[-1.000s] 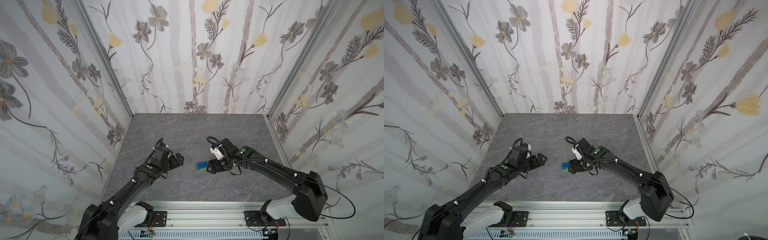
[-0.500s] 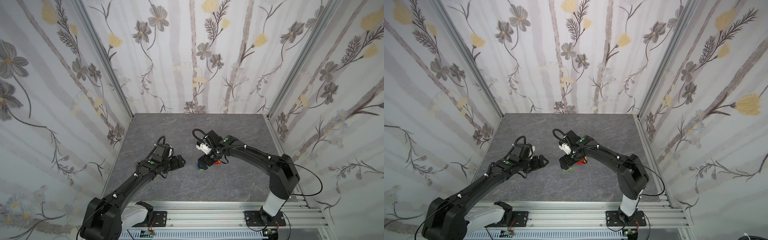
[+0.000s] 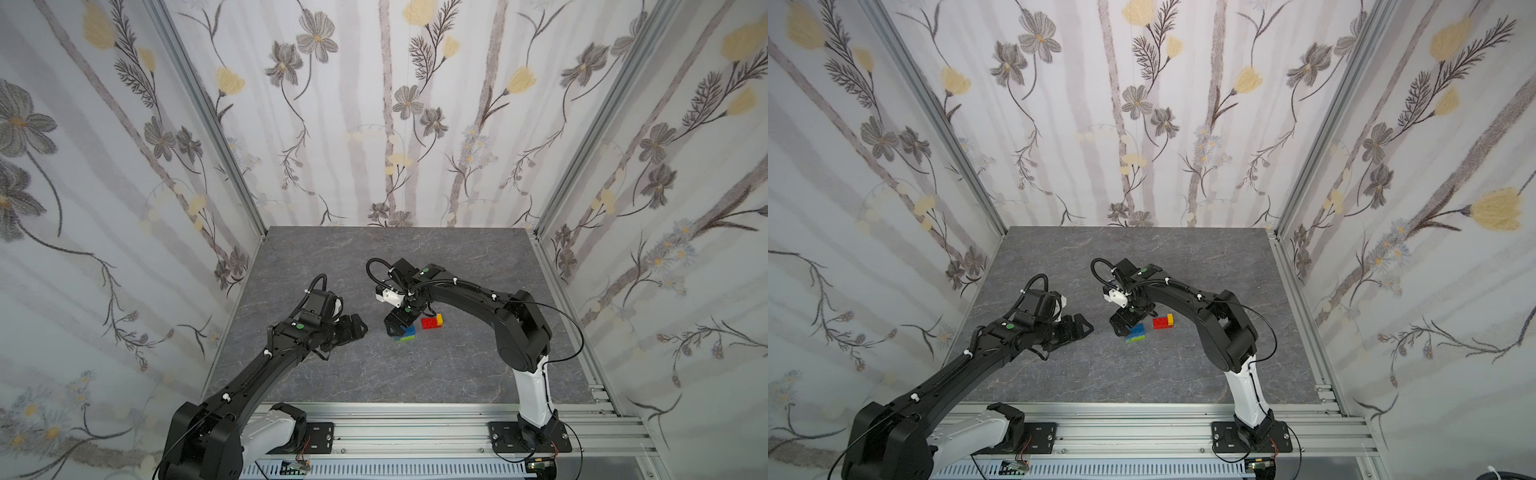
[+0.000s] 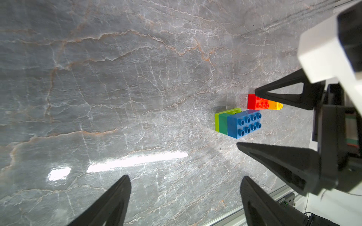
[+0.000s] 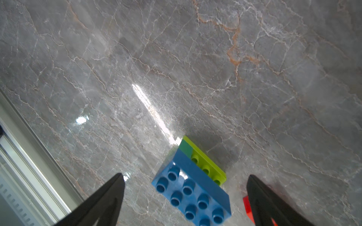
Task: Assemble the number 5 with lego
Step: Pick up the lego brick from the center of the board.
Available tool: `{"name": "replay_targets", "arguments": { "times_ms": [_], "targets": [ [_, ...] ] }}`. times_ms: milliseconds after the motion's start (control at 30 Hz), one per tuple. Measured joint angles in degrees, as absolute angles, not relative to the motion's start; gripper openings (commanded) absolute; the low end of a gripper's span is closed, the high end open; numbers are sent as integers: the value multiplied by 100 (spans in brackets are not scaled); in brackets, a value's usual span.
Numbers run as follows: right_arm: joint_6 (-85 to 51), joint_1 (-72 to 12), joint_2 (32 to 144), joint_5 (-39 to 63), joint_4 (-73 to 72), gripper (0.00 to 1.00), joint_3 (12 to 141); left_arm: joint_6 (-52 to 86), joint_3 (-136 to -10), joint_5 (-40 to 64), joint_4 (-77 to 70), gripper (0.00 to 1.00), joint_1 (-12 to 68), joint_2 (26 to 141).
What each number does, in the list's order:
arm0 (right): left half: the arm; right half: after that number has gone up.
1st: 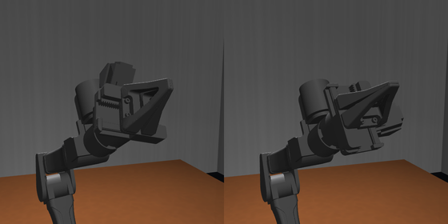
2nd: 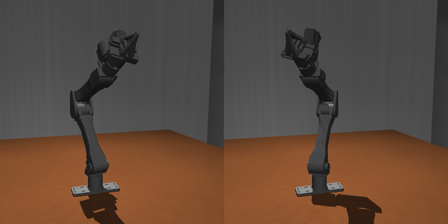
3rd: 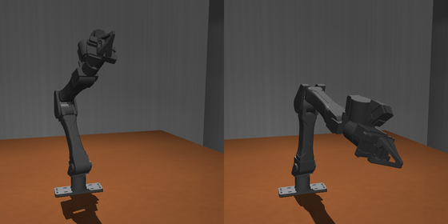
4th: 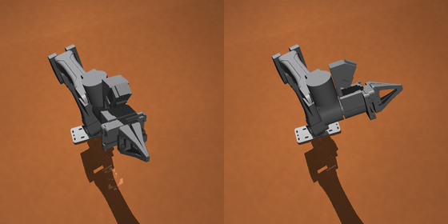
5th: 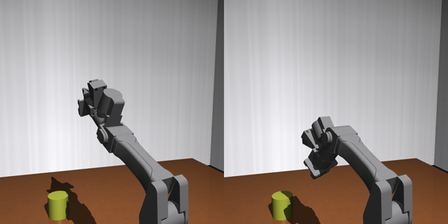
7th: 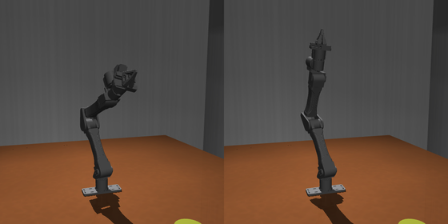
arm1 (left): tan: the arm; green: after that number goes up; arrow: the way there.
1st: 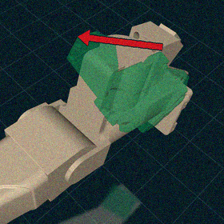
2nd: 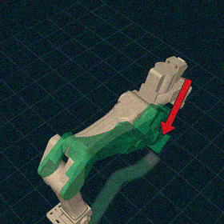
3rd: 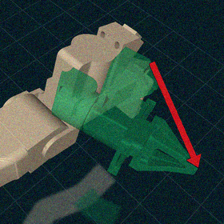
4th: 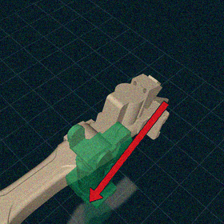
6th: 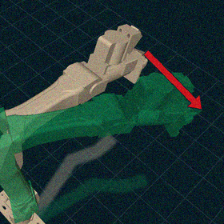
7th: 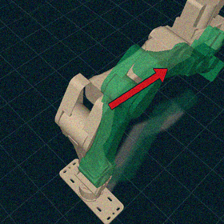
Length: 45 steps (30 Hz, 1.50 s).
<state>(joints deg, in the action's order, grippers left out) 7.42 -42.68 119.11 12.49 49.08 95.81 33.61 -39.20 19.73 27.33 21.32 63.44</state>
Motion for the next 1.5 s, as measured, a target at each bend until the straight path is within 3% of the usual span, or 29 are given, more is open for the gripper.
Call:
{"name": "replay_targets", "arguments": {
  "times_ms": [767, 1500],
  "targets": [
    [735, -4628, 12007, 1584, 5078, 91, 9054, 3450, -3621, 2018, 2716, 87, 2128, 6228],
    [-97, -5218, 11808, -152, 4678, 65, 8554, 3452, -3498, 2038, 2694, 87, 2128, 6152]
  ]
}}
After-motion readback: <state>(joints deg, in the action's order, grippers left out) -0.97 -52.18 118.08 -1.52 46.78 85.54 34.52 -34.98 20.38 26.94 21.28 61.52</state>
